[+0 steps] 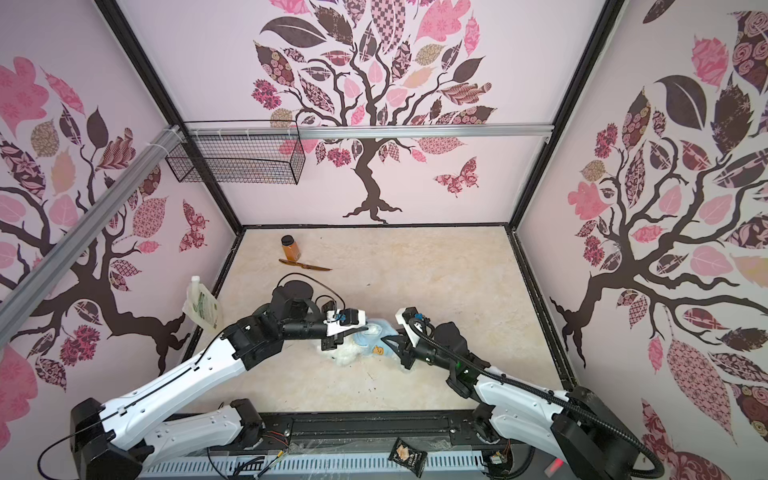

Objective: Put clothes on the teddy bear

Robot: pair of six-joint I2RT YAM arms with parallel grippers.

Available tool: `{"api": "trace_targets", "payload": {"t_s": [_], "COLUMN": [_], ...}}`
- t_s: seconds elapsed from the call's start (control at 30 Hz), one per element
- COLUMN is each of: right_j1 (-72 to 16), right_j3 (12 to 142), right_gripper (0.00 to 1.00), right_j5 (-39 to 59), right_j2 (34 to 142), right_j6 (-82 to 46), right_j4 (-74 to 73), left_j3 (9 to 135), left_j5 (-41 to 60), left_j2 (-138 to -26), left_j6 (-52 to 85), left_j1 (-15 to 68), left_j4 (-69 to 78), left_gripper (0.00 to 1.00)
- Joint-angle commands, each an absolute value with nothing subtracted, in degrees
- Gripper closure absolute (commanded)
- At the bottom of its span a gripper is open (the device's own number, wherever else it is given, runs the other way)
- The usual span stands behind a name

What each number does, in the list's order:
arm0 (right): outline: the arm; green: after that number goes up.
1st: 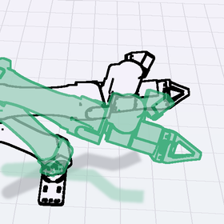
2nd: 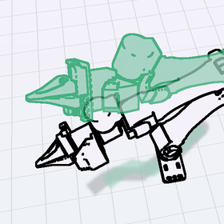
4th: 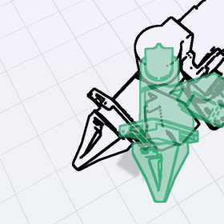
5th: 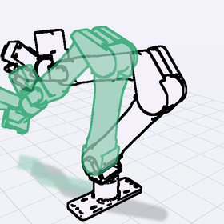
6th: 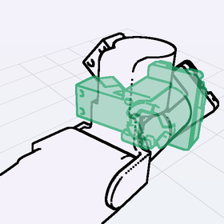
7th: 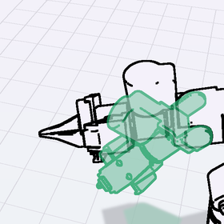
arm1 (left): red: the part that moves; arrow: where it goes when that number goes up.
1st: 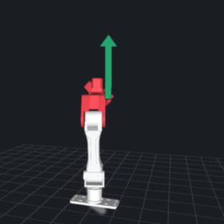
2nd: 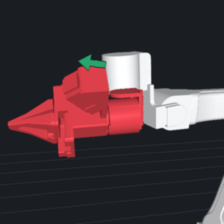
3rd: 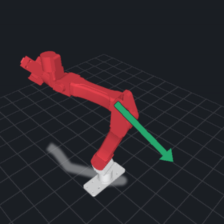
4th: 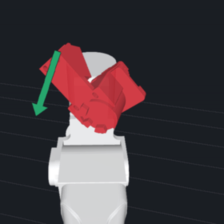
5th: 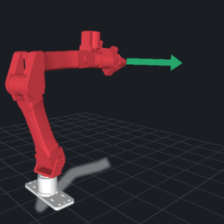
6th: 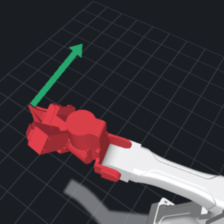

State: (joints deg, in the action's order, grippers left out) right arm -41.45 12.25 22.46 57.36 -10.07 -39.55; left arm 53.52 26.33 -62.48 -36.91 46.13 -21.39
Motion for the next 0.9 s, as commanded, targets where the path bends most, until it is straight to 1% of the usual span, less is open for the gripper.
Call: {"api": "trace_targets", "payload": {"t_s": [0.0,0.23,0.33,0.57,0.87], "right_j1": [-41.39,-41.37,-41.39,-41.39,-41.39], "right_j3": [14.24,13.85,13.8,13.63,13.37], "right_gripper": [1.0,1.0,1.0,1.0,1.0], "right_j5": [23.38,23.33,23.39,23.35,23.2], "right_j2": [57.25,56.89,56.52,56.26,56.24], "right_j6": [-9.33,-9.53,-9.66,-9.78,-9.98], "right_j4": [-42.0,-42.29,-42.28,-42.28,-42.4], "left_j3": [57.67,60.82,61.33,62.68,62.9], "left_j5": [25.46,23.89,22.48,20.92,25.36], "left_j2": [-64.54,-68.64,-69.9,-72.54,-71.38], "left_j6": [-41.03,-44.04,-45.15,-46.05,-43.4], "left_j1": [47.16,48.87,49.04,49.04,48.94], "left_j4": [-26.28,-29.83,-30.17,-30.34,-27.85], "left_gripper": [0.88,0.87,0.85,0.85,0.84]}}
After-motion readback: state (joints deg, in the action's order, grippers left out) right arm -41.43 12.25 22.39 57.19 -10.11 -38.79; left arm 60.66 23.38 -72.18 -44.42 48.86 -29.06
